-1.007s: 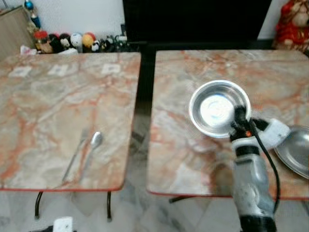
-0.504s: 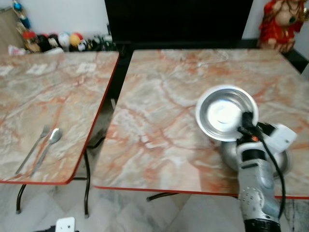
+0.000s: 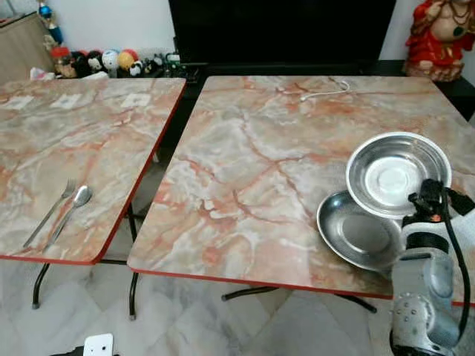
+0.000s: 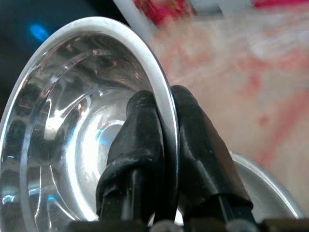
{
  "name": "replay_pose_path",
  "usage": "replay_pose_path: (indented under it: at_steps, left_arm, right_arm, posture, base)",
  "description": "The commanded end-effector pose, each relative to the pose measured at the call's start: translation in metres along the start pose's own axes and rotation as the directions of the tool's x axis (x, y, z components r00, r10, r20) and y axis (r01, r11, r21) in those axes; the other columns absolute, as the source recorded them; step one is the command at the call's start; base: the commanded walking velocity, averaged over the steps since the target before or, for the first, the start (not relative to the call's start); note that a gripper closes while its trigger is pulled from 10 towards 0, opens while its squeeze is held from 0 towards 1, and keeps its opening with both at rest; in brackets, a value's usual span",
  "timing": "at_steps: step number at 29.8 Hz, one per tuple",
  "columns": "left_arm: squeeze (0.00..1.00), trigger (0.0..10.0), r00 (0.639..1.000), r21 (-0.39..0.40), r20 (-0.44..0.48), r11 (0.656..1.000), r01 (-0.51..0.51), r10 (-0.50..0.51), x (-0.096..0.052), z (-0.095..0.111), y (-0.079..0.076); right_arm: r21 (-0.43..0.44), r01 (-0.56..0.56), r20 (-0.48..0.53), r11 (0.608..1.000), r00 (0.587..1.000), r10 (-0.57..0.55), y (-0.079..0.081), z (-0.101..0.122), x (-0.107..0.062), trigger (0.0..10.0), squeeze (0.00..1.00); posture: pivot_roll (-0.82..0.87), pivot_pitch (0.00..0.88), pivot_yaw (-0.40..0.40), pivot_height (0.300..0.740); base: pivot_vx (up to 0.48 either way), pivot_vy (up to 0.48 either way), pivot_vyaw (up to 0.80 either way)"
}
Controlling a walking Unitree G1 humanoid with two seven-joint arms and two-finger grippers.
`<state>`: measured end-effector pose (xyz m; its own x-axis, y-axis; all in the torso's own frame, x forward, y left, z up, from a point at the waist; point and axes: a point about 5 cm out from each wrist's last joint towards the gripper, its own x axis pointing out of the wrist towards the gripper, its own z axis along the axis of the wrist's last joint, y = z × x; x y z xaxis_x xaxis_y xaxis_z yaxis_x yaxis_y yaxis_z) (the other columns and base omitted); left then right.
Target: Setting the table
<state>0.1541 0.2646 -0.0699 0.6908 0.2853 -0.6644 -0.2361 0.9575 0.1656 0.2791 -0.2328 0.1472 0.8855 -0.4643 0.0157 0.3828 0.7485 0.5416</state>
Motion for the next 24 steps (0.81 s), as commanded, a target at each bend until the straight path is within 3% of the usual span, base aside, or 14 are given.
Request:
replay_pose_path:
  at_steps: [1, 3, 6, 13, 16, 19, 24]
  left_arm:
    - [0.00, 10.0, 1.000, 0.015, -0.009, 1.000, -0.001, 0.001, 0.001, 0.000, 0.003]
    - [0.00, 10.0, 1.000, 0.017, -0.008, 1.000, 0.000, 0.000, 0.001, 0.001, 0.003]
    - [0.00, 10.0, 1.000, 0.017, -0.008, 1.000, 0.000, 0.000, 0.001, 0.001, 0.003]
    - [0.00, 10.0, 1.000, 0.019, -0.009, 1.000, 0.000, 0.001, 0.001, 0.001, 0.004]
    - [0.00, 10.0, 1.000, 0.020, -0.012, 1.000, -0.001, 0.001, 0.001, 0.001, 0.005]
    - [0.00, 10.0, 1.000, 0.021, -0.015, 1.000, -0.001, 0.002, 0.001, 0.000, 0.005]
    - [0.00, 10.0, 1.000, 0.023, -0.015, 1.000, 0.001, 0.000, 0.001, 0.001, 0.005]
  right_arm:
    - [0.082, 0.006, 0.003, 0.997, 1.000, -0.007, 0.009, 0.008, -0.002, 10.0, 0.00]
    - [0.058, -0.002, 0.005, 0.998, 1.000, 0.002, 0.024, 0.016, -0.003, 10.0, 0.00]
    - [0.100, 0.033, -0.010, 0.994, 0.999, -0.032, 0.026, 0.017, -0.005, 10.0, 0.00]
    - [0.074, 0.091, -0.032, 0.993, 0.996, -0.088, 0.024, 0.017, -0.009, 10.0, 0.00]
    - [0.078, 0.145, -0.064, 0.986, 0.988, -0.141, 0.018, 0.013, -0.011, 10.0, 0.00]
    - [0.046, 0.258, -0.175, 0.965, 0.953, -0.246, 0.001, -0.003, -0.016, 10.0, 0.00]
    - [0.030, 0.306, -0.240, 0.952, 0.926, -0.290, -0.008, -0.017, -0.019, 10.0, 0.00]
  posture:
    - [-0.04, 0.042, 0.046, 0.740]
    - [-0.04, 0.040, 0.046, 0.740]
    - [-0.04, 0.039, 0.046, 0.740]
    - [-0.04, 0.040, 0.045, 0.740]
    - [-0.04, 0.040, 0.045, 0.740]
    - [-0.04, 0.040, 0.045, 0.740]
    - [-0.04, 0.043, 0.047, 0.740]
  base:
    - [0.000, 0.000, 0.00]
    - [0.000, 0.000, 0.00]
    - [0.000, 0.000, 0.00]
    - [0.000, 0.000, 0.00]
    - [0.000, 0.000, 0.00]
    - [0.000, 0.000, 0.00]
    - [0.000, 0.000, 0.00]
